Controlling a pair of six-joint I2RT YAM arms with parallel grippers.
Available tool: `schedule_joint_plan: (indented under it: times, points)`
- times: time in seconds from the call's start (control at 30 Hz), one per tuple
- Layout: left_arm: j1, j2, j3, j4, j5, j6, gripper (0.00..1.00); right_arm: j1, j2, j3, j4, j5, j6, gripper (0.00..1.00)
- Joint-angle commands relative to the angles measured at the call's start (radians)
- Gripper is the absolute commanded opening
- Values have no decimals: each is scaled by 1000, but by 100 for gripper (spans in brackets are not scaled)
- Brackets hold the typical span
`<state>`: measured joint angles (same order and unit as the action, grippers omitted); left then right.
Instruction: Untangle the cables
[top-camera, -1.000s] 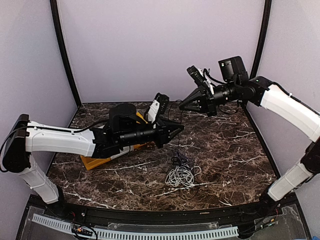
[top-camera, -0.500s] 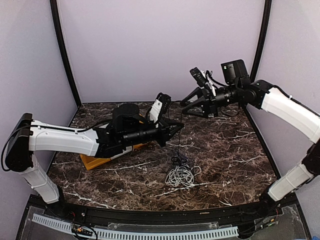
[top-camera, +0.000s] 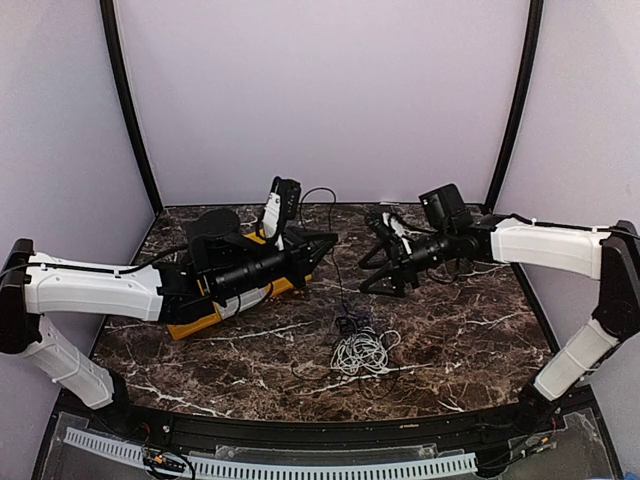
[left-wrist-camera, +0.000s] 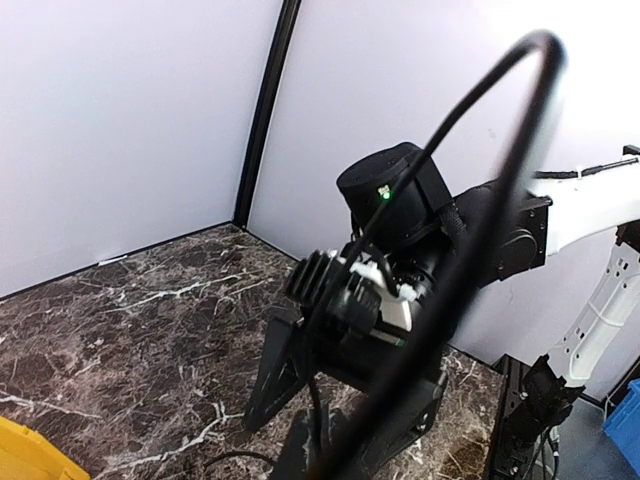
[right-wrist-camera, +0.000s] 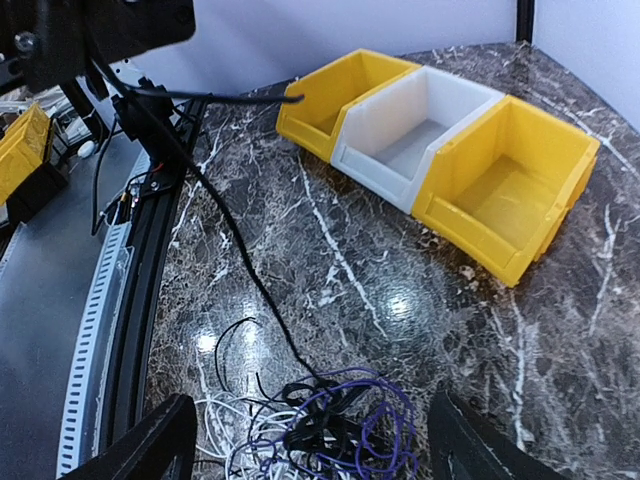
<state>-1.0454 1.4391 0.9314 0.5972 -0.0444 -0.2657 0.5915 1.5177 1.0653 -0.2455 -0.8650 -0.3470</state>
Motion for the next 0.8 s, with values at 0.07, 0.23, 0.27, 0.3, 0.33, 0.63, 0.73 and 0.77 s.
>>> schedule_joint_plan:
  times: [0.07, 0.23, 0.27, 0.3, 0.33, 0.63, 0.73, 0.77]
  points:
    - [-4, -75, -60, 48, -81, -35, 0, 87, 151, -10, 129, 17, -8, 79]
    - [-4, -129, -65, 31, -116, -23, 0, 143, 237, -30, 168, 105, -9, 72]
    - [-4, -138, -63, 23, -120, -20, 0, 146, 252, -47, 191, 141, 21, 70]
    - [-4, -159, -61, 17, -127, -14, 0, 147, 265, -62, 213, 165, 37, 67]
    - [-4, -171, -58, 5, -136, -10, 0, 148, 274, -72, 231, 176, 44, 64]
    - [-4, -330, 189, -286, -246, 151, 0, 151, 341, -92, 238, 221, 60, 20]
    - [-4, -359, 315, -383, -294, 231, 0, 151, 365, -84, 219, 226, 65, 22]
    - [-4, -361, 386, -432, -317, 246, 0, 151, 372, -85, 217, 227, 65, 22]
